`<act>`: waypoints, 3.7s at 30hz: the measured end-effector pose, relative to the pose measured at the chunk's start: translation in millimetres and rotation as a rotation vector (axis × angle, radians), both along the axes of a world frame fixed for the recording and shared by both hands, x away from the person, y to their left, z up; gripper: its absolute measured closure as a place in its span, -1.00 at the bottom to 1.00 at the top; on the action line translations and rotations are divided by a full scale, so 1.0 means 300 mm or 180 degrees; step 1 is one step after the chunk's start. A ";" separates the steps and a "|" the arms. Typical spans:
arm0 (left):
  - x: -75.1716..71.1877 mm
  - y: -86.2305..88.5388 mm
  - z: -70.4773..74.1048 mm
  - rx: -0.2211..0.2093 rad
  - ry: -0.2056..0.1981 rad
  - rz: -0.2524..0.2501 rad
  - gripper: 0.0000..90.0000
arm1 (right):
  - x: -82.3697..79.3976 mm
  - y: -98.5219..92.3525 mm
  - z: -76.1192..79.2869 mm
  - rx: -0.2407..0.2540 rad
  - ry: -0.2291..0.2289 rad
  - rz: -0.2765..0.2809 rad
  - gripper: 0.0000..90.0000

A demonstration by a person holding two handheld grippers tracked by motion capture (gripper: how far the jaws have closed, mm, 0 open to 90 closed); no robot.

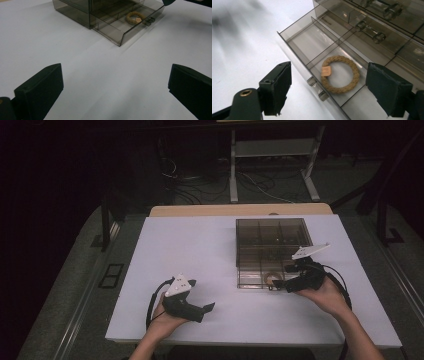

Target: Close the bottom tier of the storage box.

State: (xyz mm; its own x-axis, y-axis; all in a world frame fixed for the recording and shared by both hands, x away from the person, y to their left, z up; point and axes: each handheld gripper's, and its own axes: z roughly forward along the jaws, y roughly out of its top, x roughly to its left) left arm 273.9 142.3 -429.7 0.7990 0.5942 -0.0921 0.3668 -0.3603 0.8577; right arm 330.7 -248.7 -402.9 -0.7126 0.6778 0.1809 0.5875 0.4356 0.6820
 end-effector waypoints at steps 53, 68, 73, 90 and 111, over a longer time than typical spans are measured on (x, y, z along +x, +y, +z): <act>-0.002 0.003 0.002 -0.0007 -0.0013 -0.0013 -1.00 | -0.086 0.053 -0.030 -0.0044 0.0218 0.0706 -0.15; -0.003 0.002 0.003 -0.0020 -0.0012 -0.0009 -1.00 | -0.076 0.078 -0.062 -0.0225 0.0293 0.0722 0.34; -0.003 0.001 0.002 -0.0024 -0.0010 -0.0010 -1.00 | -0.074 0.083 -0.068 -0.0256 0.0307 0.0716 0.53; -0.001 0.001 0.002 0.0003 -0.0004 -0.0031 -1.00 | -0.044 0.084 -0.092 -0.0380 0.0392 0.0519 0.97; 0.000 -0.001 0.001 0.0008 -0.0012 -0.0039 -1.00 | -0.025 0.090 -0.112 -0.0466 0.0449 0.0418 0.97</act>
State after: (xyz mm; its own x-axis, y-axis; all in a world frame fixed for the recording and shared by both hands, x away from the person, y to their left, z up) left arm 273.8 142.1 -429.4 0.8065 0.5847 -0.0877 0.3592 -0.3668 0.8581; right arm 323.3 -221.8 -436.6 -0.7710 0.6074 0.1915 0.6043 0.6028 0.5210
